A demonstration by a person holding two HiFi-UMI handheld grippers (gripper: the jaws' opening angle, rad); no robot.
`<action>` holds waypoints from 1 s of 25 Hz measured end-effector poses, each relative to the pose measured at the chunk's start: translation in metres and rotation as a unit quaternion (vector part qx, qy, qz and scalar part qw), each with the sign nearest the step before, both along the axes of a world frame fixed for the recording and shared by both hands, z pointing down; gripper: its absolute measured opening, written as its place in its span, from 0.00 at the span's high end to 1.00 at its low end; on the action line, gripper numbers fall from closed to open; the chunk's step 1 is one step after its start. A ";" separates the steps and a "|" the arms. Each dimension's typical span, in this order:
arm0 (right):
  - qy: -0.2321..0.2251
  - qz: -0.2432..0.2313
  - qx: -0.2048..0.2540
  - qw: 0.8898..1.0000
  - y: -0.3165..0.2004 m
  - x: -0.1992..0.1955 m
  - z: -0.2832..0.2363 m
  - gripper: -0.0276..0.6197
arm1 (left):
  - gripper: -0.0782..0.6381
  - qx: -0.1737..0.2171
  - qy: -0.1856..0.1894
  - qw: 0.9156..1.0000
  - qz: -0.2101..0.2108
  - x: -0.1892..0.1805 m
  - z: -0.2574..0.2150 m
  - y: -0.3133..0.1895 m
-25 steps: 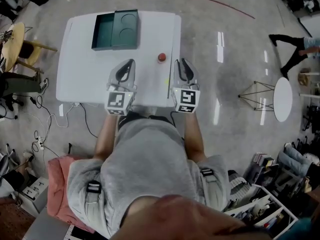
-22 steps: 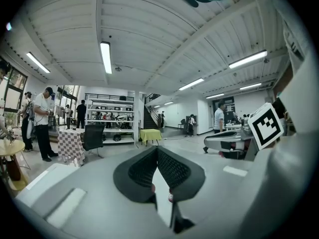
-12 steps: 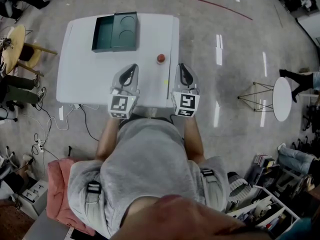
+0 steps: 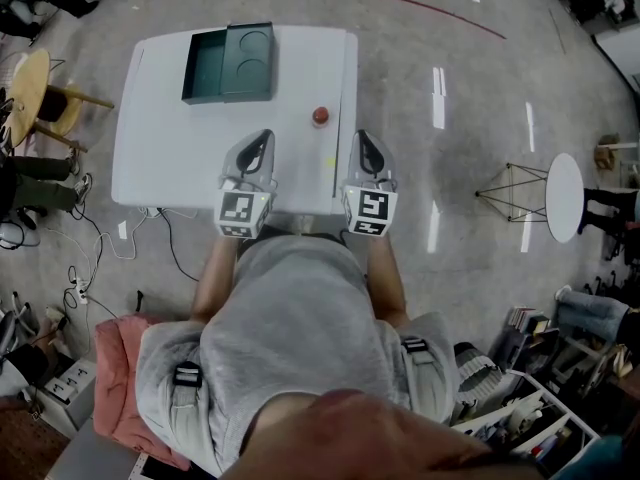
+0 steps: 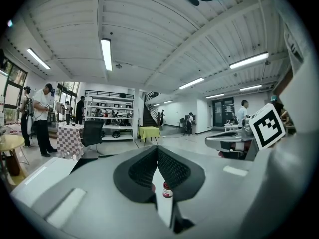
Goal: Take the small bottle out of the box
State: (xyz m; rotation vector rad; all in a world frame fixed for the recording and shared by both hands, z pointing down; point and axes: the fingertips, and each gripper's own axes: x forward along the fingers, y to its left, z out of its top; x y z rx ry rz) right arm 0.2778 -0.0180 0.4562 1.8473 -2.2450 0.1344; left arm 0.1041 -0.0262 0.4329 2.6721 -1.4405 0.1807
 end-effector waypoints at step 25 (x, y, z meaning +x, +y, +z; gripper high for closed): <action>-0.007 -0.001 -0.007 1.000 -0.005 0.001 0.003 0.95 | 0.88 -0.003 -0.003 1.000 -0.001 0.000 0.003 -0.005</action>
